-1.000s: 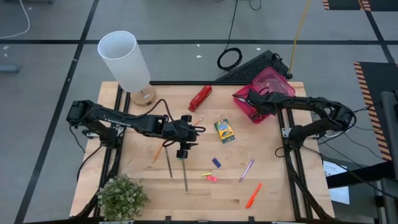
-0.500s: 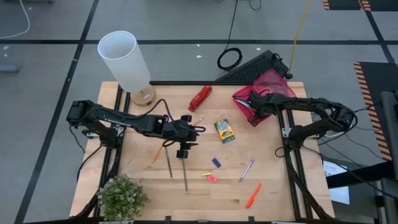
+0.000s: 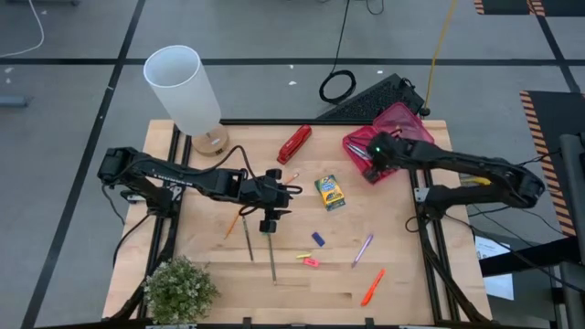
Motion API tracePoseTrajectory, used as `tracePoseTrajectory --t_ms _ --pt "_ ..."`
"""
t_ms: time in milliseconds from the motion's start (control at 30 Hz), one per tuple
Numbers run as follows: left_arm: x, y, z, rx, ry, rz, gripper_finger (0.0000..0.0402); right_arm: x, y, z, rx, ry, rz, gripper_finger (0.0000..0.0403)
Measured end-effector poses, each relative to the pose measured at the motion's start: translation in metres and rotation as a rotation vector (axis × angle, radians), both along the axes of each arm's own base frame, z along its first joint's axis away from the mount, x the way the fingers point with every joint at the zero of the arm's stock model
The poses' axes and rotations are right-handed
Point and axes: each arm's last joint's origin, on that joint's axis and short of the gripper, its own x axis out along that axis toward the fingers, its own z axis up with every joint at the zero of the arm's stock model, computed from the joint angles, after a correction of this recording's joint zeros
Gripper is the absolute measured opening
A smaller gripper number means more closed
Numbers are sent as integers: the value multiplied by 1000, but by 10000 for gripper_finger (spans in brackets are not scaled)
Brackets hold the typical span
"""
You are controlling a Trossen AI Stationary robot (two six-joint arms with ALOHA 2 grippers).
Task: Pack school essentials
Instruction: Put the right orange pencil into the pink supply box
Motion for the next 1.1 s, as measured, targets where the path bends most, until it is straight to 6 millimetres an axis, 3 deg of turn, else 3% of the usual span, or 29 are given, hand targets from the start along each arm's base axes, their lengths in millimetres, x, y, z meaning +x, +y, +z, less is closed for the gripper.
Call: tracePoseTrajectory --t_ms 300,533,633,800,1100 --pt "-3 -3 -3 -48 42 56 186 22 50 27 -11 -286 321 0" --pt "-13 -3 -10 -37 121 280 186 38 78 33 -124 -395 596 0" --pt "-16 0 -15 -33 132 371 186 40 84 34 -159 -402 667 0" --pt "-24 3 -43 -24 147 418 193 39 87 32 -164 -377 702 0" --pt "-34 22 -79 -42 93 473 288 36 87 29 -155 -331 712 0"
